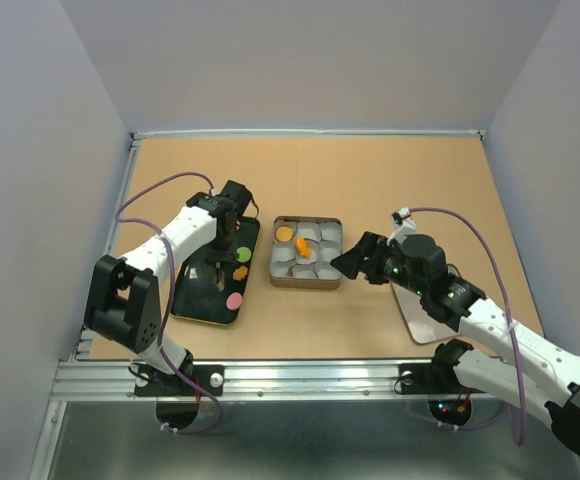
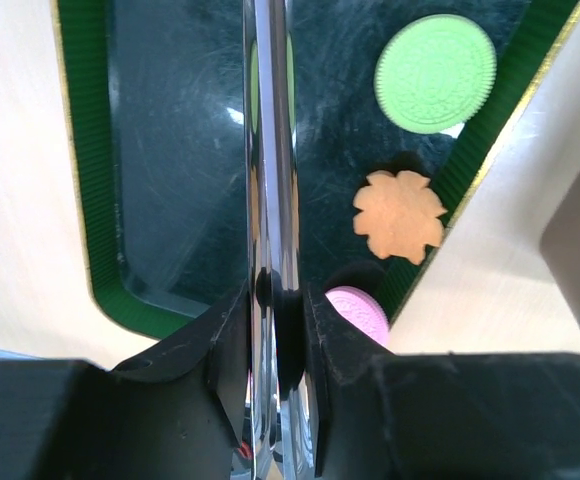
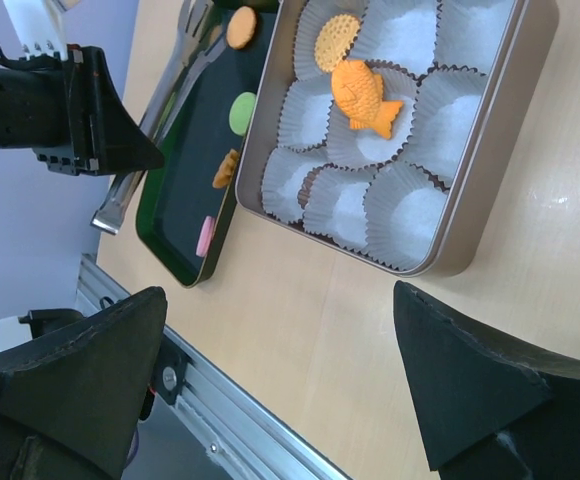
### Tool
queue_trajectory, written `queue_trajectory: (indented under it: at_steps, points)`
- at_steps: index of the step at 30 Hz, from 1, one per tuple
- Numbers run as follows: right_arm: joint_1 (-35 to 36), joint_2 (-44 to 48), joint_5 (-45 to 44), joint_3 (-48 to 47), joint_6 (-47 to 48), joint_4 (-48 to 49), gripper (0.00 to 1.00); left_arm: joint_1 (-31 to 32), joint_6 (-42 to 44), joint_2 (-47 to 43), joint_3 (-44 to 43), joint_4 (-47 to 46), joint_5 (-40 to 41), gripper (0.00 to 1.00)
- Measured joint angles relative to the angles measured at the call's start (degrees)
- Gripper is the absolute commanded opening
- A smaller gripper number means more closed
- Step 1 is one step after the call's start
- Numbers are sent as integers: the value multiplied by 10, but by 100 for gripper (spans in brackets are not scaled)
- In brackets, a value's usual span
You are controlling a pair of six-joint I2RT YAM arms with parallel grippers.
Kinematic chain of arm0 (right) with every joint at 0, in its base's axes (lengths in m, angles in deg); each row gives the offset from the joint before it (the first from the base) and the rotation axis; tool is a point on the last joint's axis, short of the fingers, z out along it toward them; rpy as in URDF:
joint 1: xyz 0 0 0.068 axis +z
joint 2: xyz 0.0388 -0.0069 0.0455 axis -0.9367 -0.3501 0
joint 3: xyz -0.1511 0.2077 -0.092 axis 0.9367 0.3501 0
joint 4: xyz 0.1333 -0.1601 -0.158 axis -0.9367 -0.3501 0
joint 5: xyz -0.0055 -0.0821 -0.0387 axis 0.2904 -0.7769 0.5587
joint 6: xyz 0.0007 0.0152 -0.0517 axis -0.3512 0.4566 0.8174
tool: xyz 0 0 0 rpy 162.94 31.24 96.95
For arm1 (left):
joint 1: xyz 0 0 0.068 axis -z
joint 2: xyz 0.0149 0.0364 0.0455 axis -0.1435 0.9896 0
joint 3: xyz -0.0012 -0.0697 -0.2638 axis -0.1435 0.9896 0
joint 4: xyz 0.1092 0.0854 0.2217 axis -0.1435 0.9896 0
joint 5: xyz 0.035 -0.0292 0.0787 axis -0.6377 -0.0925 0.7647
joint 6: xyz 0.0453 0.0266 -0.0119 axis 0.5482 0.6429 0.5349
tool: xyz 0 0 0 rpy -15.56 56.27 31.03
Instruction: Pack the cookies
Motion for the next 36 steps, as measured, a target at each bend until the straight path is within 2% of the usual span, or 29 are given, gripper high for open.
queue_trajectory:
  at_steps: [4,6,18,24,31,36]
  points:
    - [0,10,0,1,-2,0,99,0,0,-10,0,-7,-20,42]
    - [0,11,0,1,-4,0,99,0,0,-19,-3,-5,-23,48]
    - [0,11,1,1,-26,0,99,0,12,-71,-9,6,-5,49]
    - [0,16,1,5,-36,0,99,10,22,-70,-9,5,-17,49]
    - [0,35,1,10,-41,0,99,39,34,-55,-9,-7,-48,57]
    - [0,40,1,15,-42,-1,99,45,38,-45,-9,-14,-58,56]
